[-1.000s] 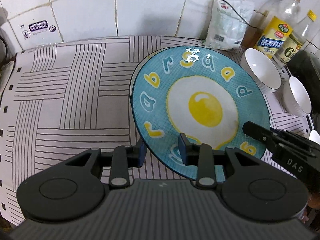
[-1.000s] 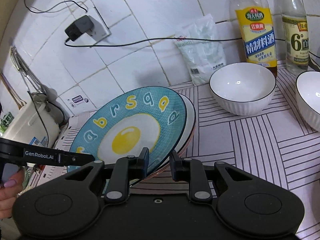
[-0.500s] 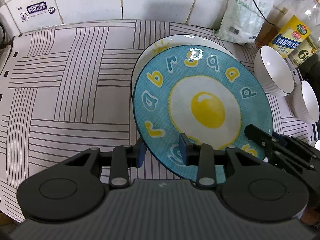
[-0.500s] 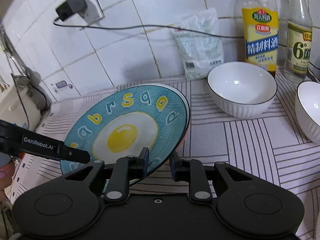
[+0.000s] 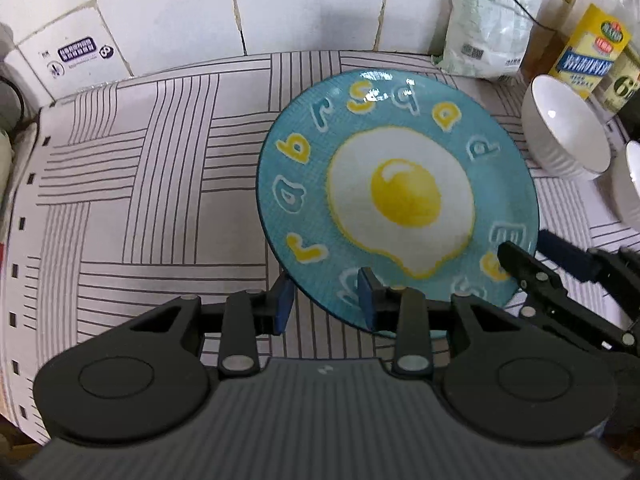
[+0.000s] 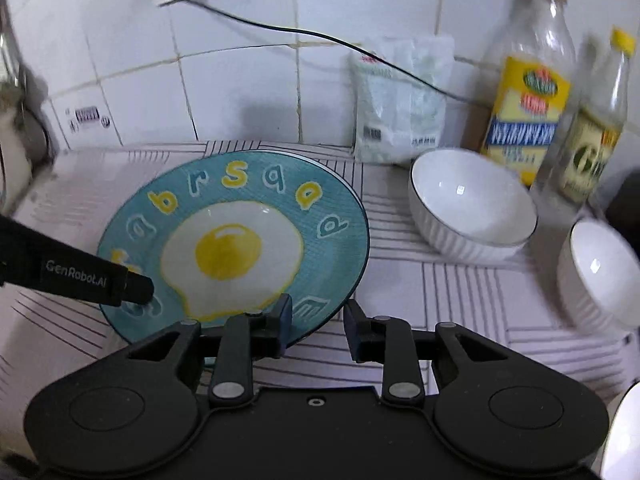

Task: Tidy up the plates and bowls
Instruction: 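Lower the teal egg plate onto the sun plate and open both grippers, then withdraw both grippers and move them toward the white bowl by the stove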

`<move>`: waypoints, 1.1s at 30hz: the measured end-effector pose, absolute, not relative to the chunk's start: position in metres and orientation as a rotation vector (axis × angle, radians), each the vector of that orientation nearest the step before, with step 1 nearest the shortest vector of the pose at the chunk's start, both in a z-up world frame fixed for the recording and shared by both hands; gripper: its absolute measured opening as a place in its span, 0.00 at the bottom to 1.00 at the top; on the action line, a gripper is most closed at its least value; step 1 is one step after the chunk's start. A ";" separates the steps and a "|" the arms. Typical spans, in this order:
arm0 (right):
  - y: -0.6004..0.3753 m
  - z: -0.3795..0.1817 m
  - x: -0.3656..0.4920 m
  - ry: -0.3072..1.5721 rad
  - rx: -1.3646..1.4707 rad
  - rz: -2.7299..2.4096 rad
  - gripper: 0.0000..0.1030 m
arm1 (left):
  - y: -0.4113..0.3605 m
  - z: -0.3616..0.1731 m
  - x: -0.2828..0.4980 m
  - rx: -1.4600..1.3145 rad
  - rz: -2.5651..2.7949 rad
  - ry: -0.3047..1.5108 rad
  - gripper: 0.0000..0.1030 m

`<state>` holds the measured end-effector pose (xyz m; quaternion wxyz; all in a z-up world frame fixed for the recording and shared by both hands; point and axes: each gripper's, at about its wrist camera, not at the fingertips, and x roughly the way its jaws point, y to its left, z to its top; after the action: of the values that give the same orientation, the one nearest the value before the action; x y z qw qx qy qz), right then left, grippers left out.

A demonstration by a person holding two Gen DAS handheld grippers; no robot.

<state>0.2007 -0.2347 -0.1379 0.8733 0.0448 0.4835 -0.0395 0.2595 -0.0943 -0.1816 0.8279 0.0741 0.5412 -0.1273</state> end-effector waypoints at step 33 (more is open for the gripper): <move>-0.226 -0.054 0.134 0.954 0.055 -0.044 0.51 | -0.076 -0.085 0.151 0.238 -0.354 0.982 0.46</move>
<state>0.1339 -0.2264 -0.0543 0.8878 0.0264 0.4590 -0.0212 0.1507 -0.0762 -0.0851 0.8602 0.1135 0.4678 -0.1686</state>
